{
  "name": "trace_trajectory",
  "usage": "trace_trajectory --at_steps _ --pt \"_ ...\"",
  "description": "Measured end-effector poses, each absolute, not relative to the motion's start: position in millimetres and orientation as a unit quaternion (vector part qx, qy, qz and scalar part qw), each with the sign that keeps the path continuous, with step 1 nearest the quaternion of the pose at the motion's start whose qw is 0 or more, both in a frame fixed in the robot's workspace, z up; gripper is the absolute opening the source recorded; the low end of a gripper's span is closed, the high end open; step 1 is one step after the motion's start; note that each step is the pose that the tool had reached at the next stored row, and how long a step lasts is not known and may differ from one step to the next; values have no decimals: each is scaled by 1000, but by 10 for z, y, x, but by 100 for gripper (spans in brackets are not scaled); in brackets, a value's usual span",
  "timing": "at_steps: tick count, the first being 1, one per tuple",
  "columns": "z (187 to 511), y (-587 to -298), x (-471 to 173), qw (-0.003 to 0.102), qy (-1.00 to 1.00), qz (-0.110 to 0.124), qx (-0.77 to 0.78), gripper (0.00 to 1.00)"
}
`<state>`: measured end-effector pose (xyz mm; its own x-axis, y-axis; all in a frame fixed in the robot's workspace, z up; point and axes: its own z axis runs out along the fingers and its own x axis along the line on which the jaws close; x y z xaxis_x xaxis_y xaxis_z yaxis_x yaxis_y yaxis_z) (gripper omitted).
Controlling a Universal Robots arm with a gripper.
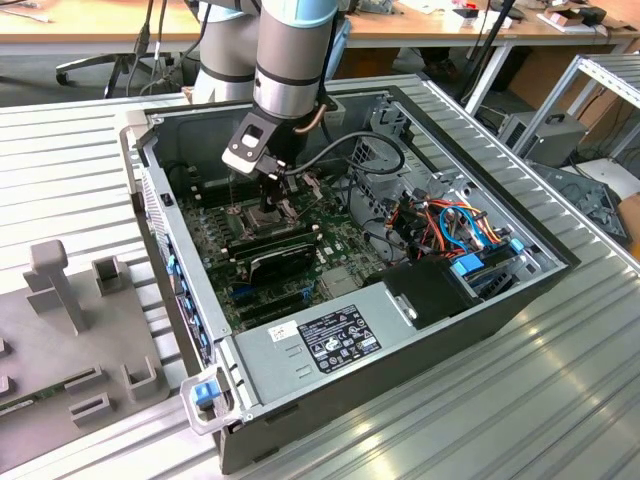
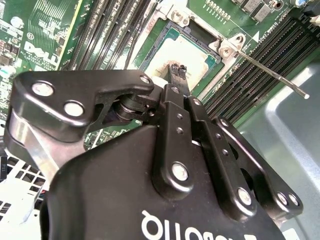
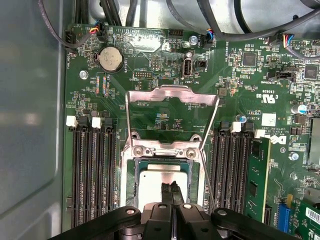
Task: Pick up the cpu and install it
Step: 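Place the cpu into insertion slot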
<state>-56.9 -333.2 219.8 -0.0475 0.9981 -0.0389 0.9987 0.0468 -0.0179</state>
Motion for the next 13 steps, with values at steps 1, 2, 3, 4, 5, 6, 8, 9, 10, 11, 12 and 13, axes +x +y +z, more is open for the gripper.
trace_trajectory --at_steps 1,2,3,4,5,6,8,9,10,11,12,13 --pt "2198 -3333 -568 8 723 -20 690 11" --pt "2198 -3333 -568 8 723 -20 690 11" --pt "2198 -3333 -568 8 723 -20 690 11" --pt "2200 -3332 -568 8 723 -20 690 11" --pt "2204 -3332 -568 8 723 -20 690 11" --pt "2221 -3332 -569 9 723 -21 690 11" --pt "2256 -3332 -569 10 723 -22 690 11" --pt "2261 -3332 -568 10 723 -22 690 11" --pt "2277 -3333 -569 11 723 -23 690 11" --pt "2289 -3333 -569 11 723 -24 690 11" --pt "2301 -3332 -568 12 723 -24 690 11" --pt "2315 -3332 -568 12 723 -24 690 11"
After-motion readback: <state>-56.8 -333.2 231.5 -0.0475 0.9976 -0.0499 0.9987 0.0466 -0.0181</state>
